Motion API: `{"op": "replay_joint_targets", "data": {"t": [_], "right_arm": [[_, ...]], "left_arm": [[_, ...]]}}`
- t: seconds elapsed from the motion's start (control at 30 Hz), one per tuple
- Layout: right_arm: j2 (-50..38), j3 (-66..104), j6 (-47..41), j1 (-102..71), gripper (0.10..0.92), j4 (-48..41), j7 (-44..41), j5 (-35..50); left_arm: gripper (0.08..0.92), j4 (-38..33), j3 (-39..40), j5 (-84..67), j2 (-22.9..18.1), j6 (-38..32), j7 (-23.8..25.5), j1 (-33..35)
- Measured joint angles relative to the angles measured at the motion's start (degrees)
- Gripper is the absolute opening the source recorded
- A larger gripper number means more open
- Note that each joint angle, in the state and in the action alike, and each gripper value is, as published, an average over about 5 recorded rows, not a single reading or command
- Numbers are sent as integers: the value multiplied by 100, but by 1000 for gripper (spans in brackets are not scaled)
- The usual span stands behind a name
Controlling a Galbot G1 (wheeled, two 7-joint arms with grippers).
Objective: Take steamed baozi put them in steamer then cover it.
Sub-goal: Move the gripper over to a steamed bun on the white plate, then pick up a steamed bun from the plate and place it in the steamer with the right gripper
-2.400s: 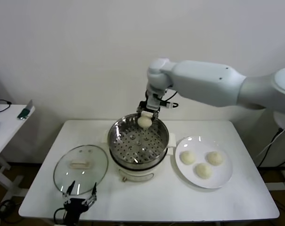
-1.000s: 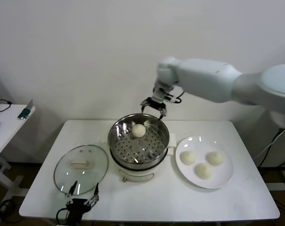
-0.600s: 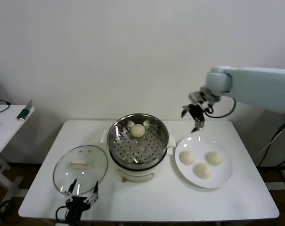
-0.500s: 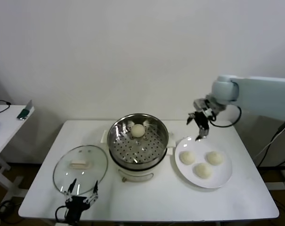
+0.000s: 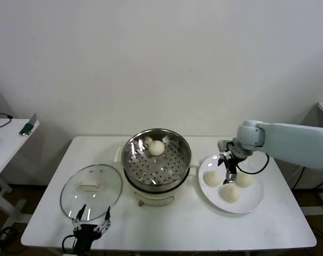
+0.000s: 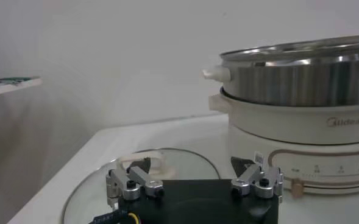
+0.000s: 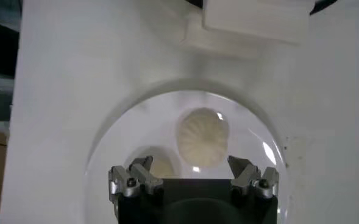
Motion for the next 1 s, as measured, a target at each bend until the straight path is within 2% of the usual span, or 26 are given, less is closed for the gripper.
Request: {"op": "replay_joint_targets", "data": {"t": [0.27,0.47,0.57,1.0], "right_arm": [[297,461,-90,-639,805,-534,71,-211],[421,638,-112,-845,660,-797,61,-298],[435,682,-105,-880,619,-849,27,-288],[251,346,157,-21,594,-669,-383,113]], "left_arm": [[823,57,-8,1,-10,-29,-13,-6],[823,85,-13,1,-19,-31,-19,-26],[823,86,-11,1,-24,-31,-20,-32],[823,47,26,20,-22,-50,-46,-7]]}}
